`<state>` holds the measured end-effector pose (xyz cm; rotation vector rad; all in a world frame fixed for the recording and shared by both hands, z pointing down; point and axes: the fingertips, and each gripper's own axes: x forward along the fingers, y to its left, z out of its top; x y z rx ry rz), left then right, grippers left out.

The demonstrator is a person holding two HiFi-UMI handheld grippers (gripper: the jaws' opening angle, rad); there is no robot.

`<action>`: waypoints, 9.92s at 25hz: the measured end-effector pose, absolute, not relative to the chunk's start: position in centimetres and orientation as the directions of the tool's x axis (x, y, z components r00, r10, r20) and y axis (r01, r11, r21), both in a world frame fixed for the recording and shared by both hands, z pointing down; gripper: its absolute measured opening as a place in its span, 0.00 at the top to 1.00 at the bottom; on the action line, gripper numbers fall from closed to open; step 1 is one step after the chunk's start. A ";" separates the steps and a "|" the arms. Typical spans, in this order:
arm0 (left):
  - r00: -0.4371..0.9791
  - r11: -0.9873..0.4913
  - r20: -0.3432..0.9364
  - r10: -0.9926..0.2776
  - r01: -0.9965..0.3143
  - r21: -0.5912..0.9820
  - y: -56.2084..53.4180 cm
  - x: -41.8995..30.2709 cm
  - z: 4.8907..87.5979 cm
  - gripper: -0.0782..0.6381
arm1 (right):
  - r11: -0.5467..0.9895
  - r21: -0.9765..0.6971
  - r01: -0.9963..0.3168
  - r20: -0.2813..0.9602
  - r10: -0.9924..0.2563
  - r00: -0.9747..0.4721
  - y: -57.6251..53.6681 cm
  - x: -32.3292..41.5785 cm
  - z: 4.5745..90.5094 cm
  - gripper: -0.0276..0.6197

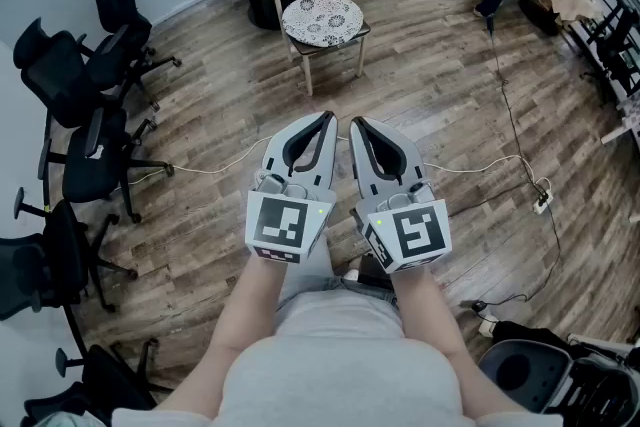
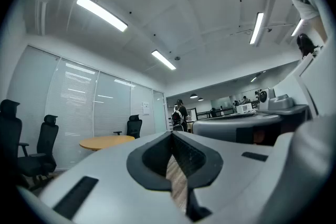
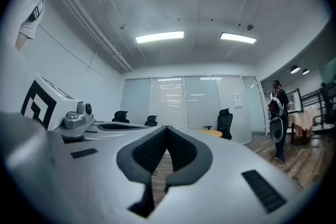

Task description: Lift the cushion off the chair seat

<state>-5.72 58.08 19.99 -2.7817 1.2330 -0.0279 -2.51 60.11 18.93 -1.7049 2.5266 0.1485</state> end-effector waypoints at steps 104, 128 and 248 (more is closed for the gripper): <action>0.554 -0.544 0.351 -0.755 -0.828 0.136 -23.4 -1.1 45.5 0.88 | 0.489 -0.118 -0.864 0.262 -0.824 -0.502 -21.4 5.2 42.6 0.92; 0.579 -0.524 0.554 -0.598 -0.806 0.275 -31.4 -4.7 62.5 0.71 | 0.387 -0.169 -0.907 0.389 -0.819 -0.422 -28.1 4.2 56.2 0.92; 0.642 -0.586 0.373 -0.669 -0.765 0.266 -27.9 2.1 40.5 0.87 | 0.477 0.065 -0.877 0.229 -0.862 -0.452 -23.7 9.2 34.0 0.92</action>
